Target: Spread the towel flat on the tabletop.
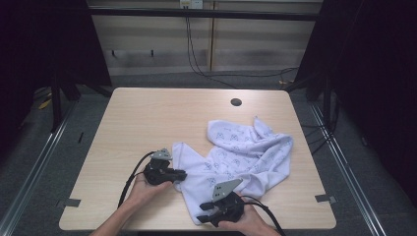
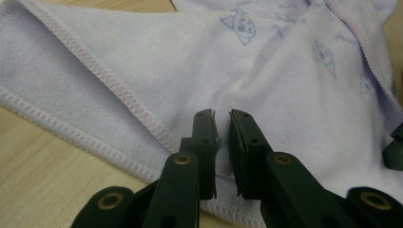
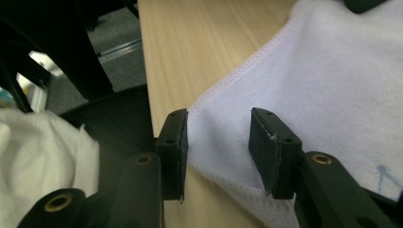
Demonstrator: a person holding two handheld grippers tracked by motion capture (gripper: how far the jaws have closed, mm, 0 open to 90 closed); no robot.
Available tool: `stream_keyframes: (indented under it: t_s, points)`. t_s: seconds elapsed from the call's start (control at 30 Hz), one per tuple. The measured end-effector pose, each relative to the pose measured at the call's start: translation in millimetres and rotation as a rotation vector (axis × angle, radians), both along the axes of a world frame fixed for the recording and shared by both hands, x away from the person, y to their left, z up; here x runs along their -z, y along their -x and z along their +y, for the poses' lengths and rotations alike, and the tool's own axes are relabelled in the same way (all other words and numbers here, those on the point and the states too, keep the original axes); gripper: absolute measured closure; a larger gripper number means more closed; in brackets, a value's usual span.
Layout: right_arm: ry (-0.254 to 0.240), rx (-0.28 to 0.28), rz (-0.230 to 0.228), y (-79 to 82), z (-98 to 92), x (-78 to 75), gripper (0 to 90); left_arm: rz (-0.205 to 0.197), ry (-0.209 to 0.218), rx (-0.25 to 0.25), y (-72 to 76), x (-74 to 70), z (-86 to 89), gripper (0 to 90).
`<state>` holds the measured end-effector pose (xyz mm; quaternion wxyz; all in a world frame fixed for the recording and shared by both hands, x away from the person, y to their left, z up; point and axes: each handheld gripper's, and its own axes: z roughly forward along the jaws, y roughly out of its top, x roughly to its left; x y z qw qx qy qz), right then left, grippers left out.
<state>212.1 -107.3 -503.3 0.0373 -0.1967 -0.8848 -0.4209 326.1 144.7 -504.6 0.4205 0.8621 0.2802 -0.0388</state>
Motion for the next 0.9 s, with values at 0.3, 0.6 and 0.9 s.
stream_keyframes:
  t_s: [0.3,0.6,0.9]
  points:
    - [0.063,0.016,-0.107,6.2,1.6,-1.9,87.7,-0.014,0.028,-0.018,0.8,-4.0,5.1,71.3]
    - [-0.091,0.2,-0.08,-15.2,-40.6,-33.7,88.7,-0.032,0.092,-0.096,-1.2,-10.4,24.9,69.0]
    - [-0.108,0.455,-0.028,-41.9,-126.1,-30.2,87.5,-0.015,0.022,-0.02,2.7,-3.2,-0.1,67.9]
